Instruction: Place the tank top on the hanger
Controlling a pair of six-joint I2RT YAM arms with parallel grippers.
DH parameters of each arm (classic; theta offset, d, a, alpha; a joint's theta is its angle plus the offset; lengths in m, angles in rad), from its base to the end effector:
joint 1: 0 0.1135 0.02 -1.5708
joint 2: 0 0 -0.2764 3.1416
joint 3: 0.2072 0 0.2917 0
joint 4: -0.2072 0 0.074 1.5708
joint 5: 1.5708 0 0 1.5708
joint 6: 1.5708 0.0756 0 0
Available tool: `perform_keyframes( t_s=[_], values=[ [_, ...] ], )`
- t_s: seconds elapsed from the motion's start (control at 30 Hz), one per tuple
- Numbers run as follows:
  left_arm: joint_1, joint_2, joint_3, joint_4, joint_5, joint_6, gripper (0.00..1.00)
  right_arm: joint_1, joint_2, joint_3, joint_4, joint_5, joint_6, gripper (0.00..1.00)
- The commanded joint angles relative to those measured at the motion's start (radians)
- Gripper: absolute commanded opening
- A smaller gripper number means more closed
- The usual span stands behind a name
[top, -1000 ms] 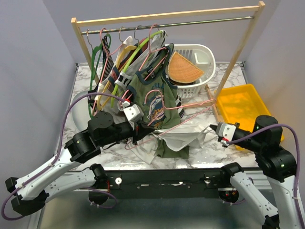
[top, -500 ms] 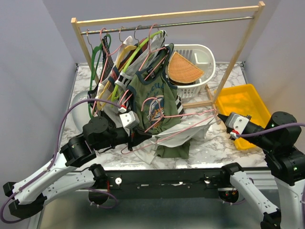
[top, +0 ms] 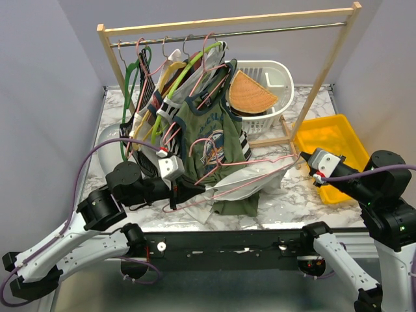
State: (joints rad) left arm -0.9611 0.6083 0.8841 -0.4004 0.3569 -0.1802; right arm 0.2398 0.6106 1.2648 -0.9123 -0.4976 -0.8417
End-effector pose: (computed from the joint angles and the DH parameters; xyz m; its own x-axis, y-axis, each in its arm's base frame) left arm 0.0901 -0.1752 0.3889 -0.2433 0.0550 -0.9684 0.9383 0.2665 -0.2205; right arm 0.1073 0.0634 0.4575 0.3248 -0.5952 -0.7350 -0.6226 0.4504 -0.6399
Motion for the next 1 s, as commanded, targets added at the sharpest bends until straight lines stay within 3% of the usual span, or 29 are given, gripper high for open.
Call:
perform_keyframes(
  t_s=[0.0,0.53,0.97],
  values=[
    [0.007,-0.013,0.009,-0.029,0.092,0.005,0.0,-0.011,0.006,0.005,0.012,0.021,0.0,0.01],
    [0.007,0.008,0.019,-0.037,0.106,0.001,0.0,-0.011,-0.011,0.016,-0.076,-0.121,-0.079,0.0],
    [0.007,-0.133,0.041,-0.138,-0.067,-0.001,0.0,-0.011,-0.037,0.002,-0.094,-0.096,-0.095,0.0]
  ],
)
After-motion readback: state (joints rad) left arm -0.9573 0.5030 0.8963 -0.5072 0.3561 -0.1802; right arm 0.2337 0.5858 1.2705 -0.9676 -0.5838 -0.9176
